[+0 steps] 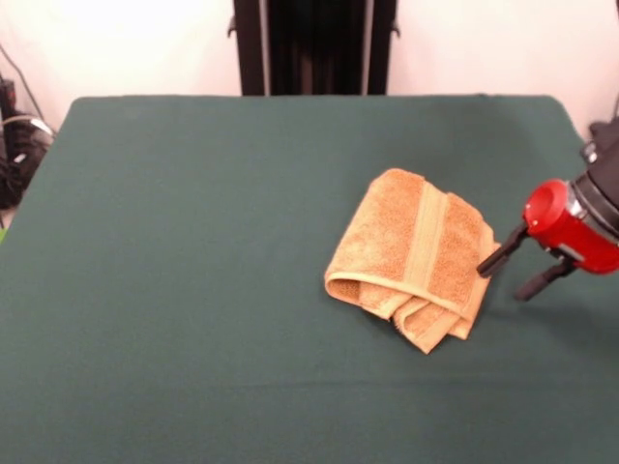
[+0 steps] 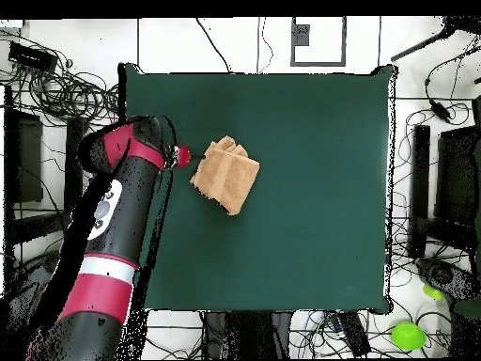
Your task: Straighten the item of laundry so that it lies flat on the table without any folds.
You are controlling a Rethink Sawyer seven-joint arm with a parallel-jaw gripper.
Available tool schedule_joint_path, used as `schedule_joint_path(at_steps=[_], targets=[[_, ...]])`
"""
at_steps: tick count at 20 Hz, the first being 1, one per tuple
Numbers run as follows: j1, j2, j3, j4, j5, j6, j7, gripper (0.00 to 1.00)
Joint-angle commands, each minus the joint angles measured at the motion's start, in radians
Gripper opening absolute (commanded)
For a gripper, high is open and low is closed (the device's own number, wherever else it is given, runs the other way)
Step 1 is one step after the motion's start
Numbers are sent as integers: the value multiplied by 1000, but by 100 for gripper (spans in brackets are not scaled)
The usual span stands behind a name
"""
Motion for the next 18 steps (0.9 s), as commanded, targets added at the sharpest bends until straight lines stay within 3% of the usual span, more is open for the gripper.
schedule_joint_path(at_steps=[1,18], targets=[[28,64,47,30,-58,-54,180,100],[25,105,-2,-8,-157,-10,126,100]])
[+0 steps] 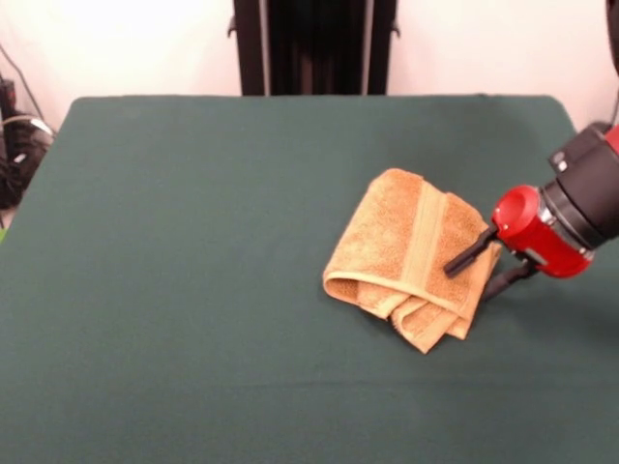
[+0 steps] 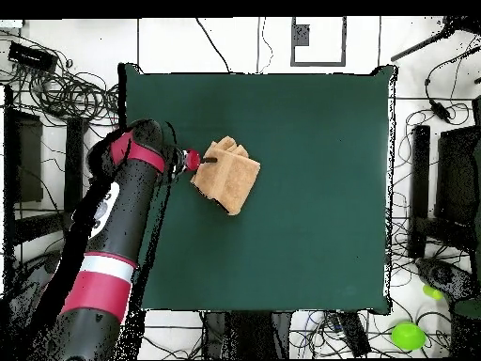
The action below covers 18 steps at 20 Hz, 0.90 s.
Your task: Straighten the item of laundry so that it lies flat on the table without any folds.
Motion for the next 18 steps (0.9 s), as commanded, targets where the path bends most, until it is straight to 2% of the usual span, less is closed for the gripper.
schedule_joint_path(at_steps=[1,10,18], targets=[[19,64,27,-1,-74,-11,124,100],[17,60,32,0,-129,-13,107,100],[16,26,46,11,-143,7,97,100]])
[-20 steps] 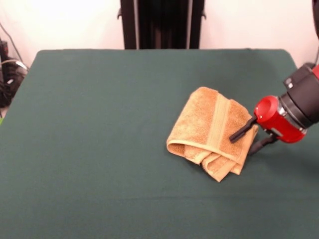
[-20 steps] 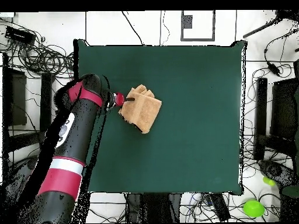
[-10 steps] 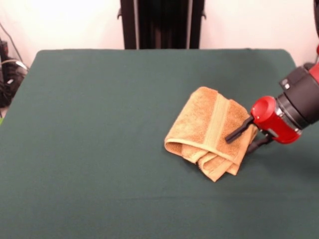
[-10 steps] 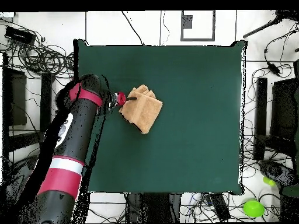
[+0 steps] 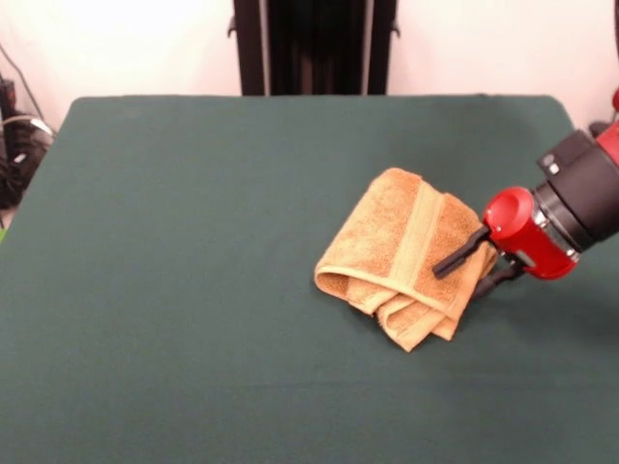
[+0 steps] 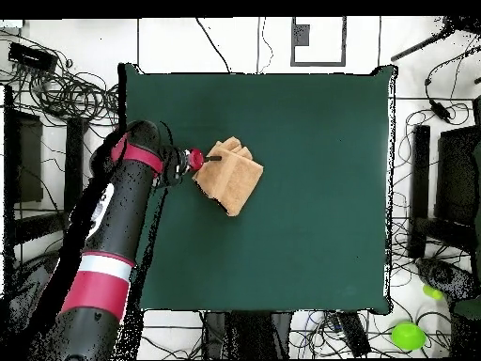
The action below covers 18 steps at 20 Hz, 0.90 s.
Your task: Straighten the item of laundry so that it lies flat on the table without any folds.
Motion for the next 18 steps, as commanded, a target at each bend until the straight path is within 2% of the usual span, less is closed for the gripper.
schedule_joint_path(at_steps=[1,10,14,18], targets=[[10,4,52,35,-46,8,95,100],[18,-60,75,89,-62,2,34,100],[38,-93,79,172,-100,-61,37,100],[25,-103,80,139,-117,-26,14,100]])
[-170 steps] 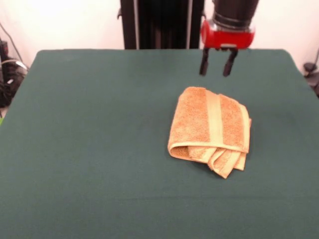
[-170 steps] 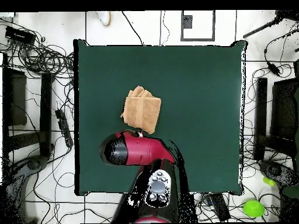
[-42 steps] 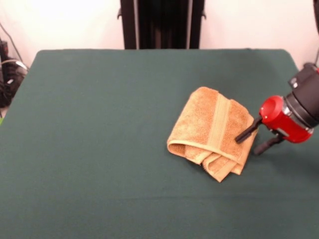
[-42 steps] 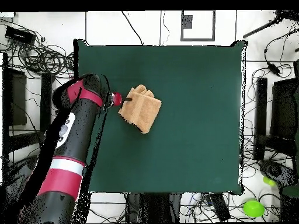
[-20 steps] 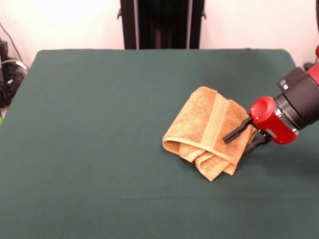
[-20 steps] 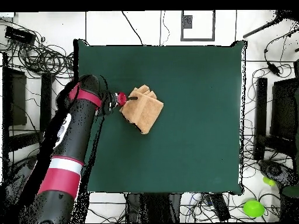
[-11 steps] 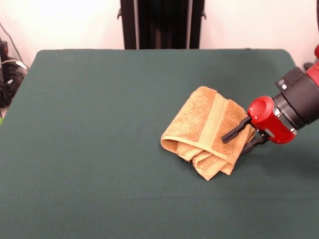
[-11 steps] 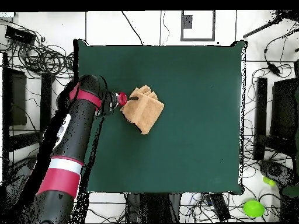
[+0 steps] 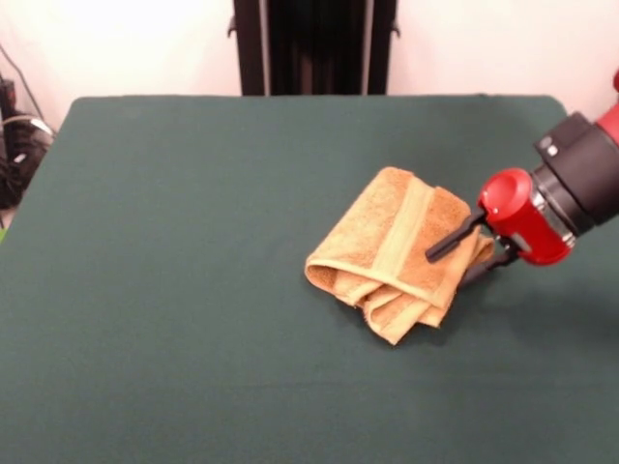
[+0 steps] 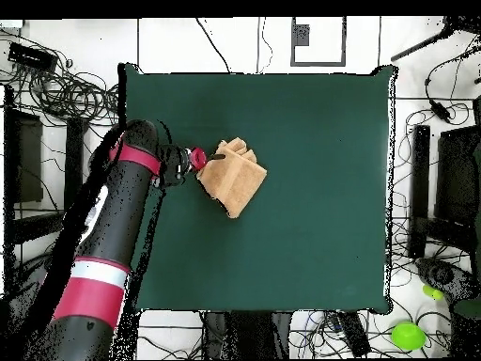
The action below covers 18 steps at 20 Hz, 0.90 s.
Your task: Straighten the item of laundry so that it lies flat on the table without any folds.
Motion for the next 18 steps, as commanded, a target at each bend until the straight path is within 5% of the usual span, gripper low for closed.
schedule_joint_path(at_steps=[1,10,11,18], targets=[[13,-59,83,101,-59,-23,11,100],[11,-45,89,84,-120,-39,22,100],[16,-43,80,90,-136,-62,88,0],[26,-41,54,104,-175,-67,161,0]])
